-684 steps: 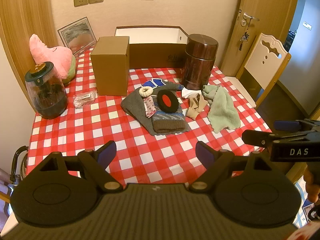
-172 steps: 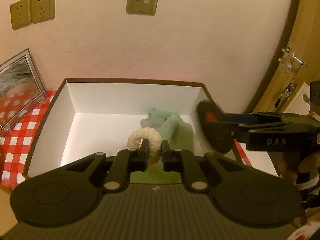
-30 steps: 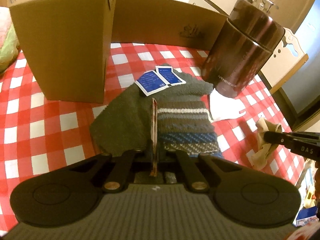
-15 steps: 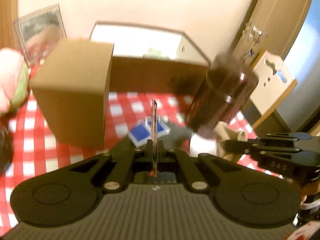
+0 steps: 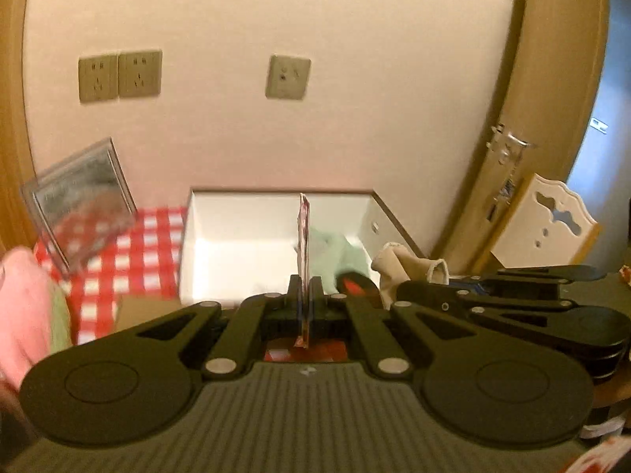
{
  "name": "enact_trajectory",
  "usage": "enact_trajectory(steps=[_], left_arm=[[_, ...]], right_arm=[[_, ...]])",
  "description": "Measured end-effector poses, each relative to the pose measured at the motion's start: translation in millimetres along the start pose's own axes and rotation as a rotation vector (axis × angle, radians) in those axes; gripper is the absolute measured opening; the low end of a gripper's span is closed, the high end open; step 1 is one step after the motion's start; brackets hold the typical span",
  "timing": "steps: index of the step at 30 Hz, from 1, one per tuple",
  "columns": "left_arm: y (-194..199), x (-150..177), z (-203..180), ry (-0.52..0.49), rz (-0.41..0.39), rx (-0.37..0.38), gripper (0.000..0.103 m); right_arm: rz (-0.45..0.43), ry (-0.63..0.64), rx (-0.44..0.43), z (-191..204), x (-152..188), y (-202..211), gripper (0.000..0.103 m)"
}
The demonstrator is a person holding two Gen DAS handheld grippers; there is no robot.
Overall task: Organize soft objects
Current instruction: 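Carry the beige sock and packet into the white box and open both tools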
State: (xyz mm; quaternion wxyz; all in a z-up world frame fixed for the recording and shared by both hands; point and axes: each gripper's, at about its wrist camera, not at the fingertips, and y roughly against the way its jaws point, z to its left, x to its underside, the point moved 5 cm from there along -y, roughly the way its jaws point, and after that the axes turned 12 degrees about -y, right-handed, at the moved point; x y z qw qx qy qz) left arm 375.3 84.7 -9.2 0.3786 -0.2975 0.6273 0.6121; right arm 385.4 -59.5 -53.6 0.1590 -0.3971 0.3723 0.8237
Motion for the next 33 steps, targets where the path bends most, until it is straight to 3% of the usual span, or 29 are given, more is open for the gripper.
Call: enact_trajectory(steps=[7,14,21,29,31,33], left_arm=[[-63,-39,36,-0.008,0.05,-0.028,0.002],[-132,-53,65,-0.014,0.136,-0.019,0.002],[-182,-57,77,-0.056,0.196,-0.028,0.002],[-214,-54,83,-0.062,0.226,-0.027,0.003],[-219,-56,84,-0.047,0.228,-0.024,0.005],[-222,-56,86,-0.025,0.224,-0.019,0.021]], right_arm=[[-0.046,-0.051,0.024,-15,-54,-45,0.006],[-0.04,-0.195,0.066,-49,-93,-117,0.006],[0.008,-0.317,0.131,-91,-105,-173,0.006],[0.019,-0.38,0.148,-110,-113,-197,0.006],[0.018,-0.385,0.142,-110,-116,-202,0.006],[0.007,-0.404,0.13,-113,-117,-204,0.006]])
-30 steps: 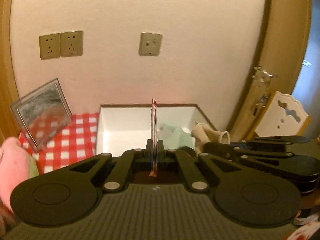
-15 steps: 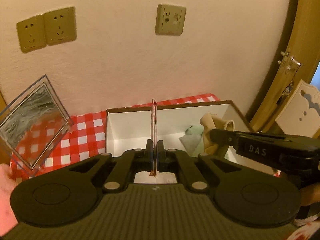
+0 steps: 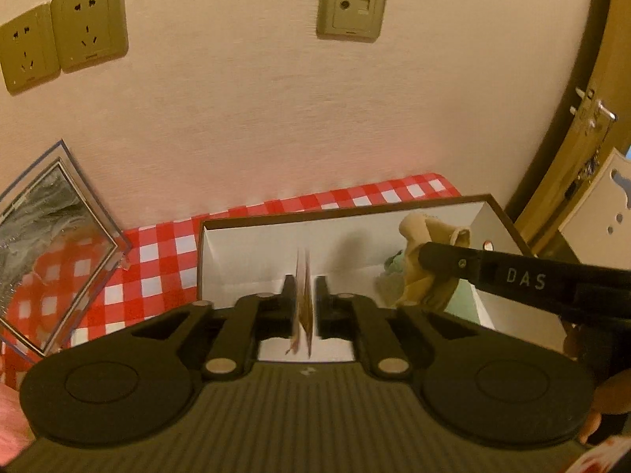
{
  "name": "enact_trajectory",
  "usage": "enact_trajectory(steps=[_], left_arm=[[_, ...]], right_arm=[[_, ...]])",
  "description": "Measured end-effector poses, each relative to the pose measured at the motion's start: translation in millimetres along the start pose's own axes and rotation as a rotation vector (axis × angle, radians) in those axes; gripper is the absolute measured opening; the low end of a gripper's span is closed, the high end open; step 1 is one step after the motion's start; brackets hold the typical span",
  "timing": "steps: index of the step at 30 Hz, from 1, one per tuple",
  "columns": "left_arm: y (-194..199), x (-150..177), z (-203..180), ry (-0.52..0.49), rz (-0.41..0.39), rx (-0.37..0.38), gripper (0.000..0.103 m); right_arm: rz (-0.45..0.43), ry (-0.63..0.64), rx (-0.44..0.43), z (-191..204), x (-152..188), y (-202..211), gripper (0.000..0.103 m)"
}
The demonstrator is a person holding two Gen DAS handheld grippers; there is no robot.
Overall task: Organize soft objects
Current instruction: 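Carry the beige sock and packet into the white box and open both tools, then move both tools back over the knit pile on the table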
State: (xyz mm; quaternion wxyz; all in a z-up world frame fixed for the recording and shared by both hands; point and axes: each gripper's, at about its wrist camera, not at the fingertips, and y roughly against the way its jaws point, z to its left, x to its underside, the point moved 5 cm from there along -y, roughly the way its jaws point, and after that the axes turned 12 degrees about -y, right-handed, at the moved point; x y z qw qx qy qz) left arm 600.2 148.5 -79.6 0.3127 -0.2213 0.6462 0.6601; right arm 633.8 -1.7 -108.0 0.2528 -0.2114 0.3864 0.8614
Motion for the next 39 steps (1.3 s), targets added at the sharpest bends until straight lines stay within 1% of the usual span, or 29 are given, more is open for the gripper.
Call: enact_trajectory(steps=[1,2,3,5,6,7,9,12,16,21,25,28,33,39], left_arm=[[0,0,2,0.011,-0.003,0.006,0.026],[1,0,3,0.018,-0.005,0.006,0.034],[1,1,5,0.022,-0.008,0.004,0.037],[3,1,6,0.018,-0.005,0.003,0.038],[5,3,7,0.017,-0.001,0.001,0.04],[7,5,9,0.019,0.0,-0.001,0.04],[11,8,14,0.031,0.005,-0.004,0.041],[21,12,19,0.059,0.011,0.001,0.041],[42,13,19,0.058,0.005,-0.02,0.042],[78,16,12,0.052,-0.027,-0.038,0.042],[110,22,3,0.06,-0.059,-0.037,0.042],[136,30,-7,0.054,-0.088,-0.041,0.042],[175,51,-25,0.063,-0.119,-0.02,0.044],[214,80,-41,0.072,-0.154,-0.028,0.044]], right_arm=[[-0.001,-0.01,-0.01,1,-2,-3,0.007],[-0.001,-0.021,-0.025,1,-3,-4,0.013],[-0.001,-0.034,-0.043,1,-5,-5,0.018],[0.001,-0.052,-0.061,1,-8,-6,0.052],[-0.008,-0.056,-0.071,1,-9,-5,0.057],[-0.022,-0.058,-0.074,2,-11,-3,0.06],[-0.041,-0.055,-0.072,1,-13,2,0.06],[-0.022,-0.046,-0.064,2,-13,8,0.06],[-0.008,-0.008,-0.044,5,-8,24,0.061],[0.0,0.025,-0.072,11,1,55,0.061],[-0.01,0.049,-0.117,18,9,88,0.062],[-0.036,0.083,-0.138,25,18,119,0.062],[-0.077,0.13,-0.175,30,38,172,0.062],[-0.096,0.162,-0.197,23,70,225,0.063]])
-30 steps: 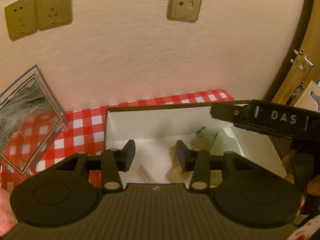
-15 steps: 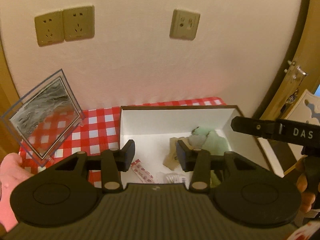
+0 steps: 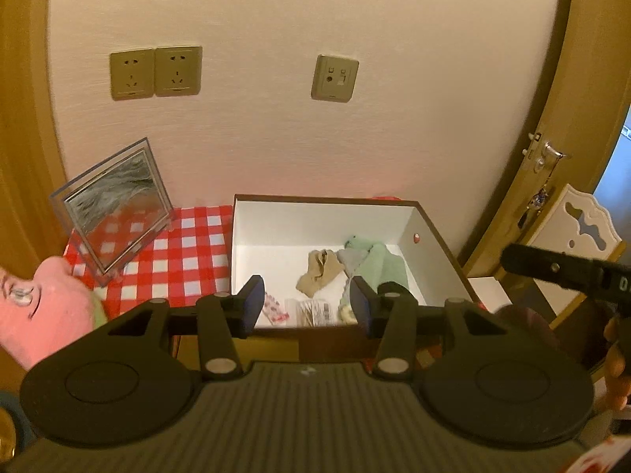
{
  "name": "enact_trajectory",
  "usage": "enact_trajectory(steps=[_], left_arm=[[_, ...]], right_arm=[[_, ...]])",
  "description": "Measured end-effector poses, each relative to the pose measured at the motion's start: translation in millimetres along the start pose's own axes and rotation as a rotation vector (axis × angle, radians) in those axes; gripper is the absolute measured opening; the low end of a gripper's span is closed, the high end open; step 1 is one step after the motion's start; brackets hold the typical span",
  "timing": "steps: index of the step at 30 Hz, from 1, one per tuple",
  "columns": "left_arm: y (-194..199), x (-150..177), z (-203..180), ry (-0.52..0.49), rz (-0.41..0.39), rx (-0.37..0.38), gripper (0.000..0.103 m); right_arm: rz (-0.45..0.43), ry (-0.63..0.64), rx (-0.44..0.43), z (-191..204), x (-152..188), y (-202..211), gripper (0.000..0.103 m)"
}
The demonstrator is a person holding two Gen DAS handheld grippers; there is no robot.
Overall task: Organize soft objects
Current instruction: 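Move both tools back over the knit pile on the table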
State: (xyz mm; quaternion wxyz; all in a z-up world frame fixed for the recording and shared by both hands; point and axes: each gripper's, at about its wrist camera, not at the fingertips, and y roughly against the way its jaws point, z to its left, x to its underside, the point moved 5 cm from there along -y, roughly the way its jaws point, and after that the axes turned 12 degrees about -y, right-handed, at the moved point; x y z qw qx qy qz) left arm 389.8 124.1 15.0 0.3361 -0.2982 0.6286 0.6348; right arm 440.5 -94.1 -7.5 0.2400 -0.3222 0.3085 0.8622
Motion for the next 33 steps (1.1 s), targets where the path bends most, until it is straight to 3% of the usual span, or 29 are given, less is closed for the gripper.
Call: enact_trajectory(steps=[9,19,33], left_arm=[[48,36,-19,-0.005,0.01,-0.007,0.046],[78,85,-34,0.029,0.086,0.022,0.049],[101,138,-41,0.039,0.13,0.044,0.049]], right_arm=[[0.007,-0.026,-0.002,-3,42,61,0.063],[-0.015,0.024,0.068,-7,87,113,0.063],[0.065,-0.026,0.191,-30,150,133,0.063]])
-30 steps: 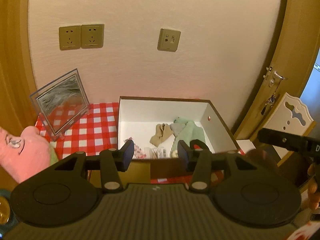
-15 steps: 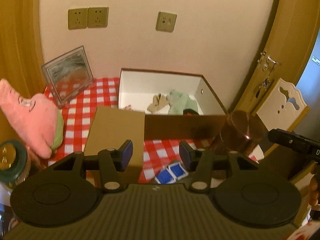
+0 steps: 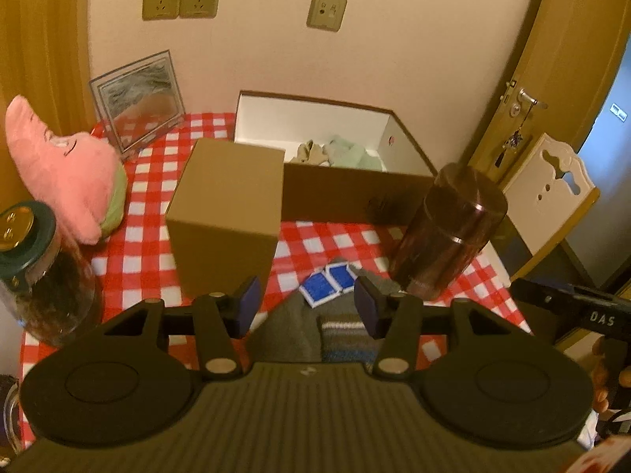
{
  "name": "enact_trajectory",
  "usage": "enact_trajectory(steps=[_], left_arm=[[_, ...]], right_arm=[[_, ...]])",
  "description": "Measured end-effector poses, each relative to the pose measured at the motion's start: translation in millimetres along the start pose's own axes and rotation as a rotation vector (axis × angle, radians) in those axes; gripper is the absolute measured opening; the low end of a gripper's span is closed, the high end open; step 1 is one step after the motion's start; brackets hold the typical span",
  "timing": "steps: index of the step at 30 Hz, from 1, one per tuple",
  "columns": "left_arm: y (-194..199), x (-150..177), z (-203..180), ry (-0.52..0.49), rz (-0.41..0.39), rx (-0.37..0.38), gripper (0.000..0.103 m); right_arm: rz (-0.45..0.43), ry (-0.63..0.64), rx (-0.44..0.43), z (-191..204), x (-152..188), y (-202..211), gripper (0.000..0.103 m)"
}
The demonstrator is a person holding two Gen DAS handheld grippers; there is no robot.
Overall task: Organize soft objects
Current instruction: 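Move both tools back over the knit pile on the table, then grasp the white tissue with the right tool while the left grasps the striped knit sock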
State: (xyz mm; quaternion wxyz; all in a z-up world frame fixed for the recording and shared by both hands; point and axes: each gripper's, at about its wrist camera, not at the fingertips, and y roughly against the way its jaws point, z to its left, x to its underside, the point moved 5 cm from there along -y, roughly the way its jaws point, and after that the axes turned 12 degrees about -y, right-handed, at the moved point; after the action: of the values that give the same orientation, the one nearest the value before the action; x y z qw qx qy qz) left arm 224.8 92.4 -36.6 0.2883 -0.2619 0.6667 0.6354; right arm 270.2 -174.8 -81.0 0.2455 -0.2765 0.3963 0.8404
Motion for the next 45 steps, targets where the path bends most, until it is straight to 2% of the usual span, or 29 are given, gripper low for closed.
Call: enact_trajectory(steps=[9,15,21,27,37,45], left_arm=[[-6,31,-1,0.025,0.045,-0.059,0.049],[-25,46,-12,0.09,0.09,-0.083,0.049],[-44,55,-27,0.103,0.117,-0.12,0.049],[-57,62,-36,0.119,0.153,-0.142,0.049],[-64,69,-32,0.14,0.184,-0.166,0.049],[-75,68,-32,0.121,0.195,-0.152,0.049]], right_arm=[[0.121,0.004,0.049,-21,29,-31,0.063],[0.222,0.01,0.074,-49,41,-60,0.063],[0.285,0.014,0.098,-78,46,-77,0.063],[0.283,0.027,0.089,-89,48,-98,0.062],[0.297,-0.074,0.122,-106,49,-137,0.053],[0.23,0.106,0.176,-93,57,-157,0.053]])
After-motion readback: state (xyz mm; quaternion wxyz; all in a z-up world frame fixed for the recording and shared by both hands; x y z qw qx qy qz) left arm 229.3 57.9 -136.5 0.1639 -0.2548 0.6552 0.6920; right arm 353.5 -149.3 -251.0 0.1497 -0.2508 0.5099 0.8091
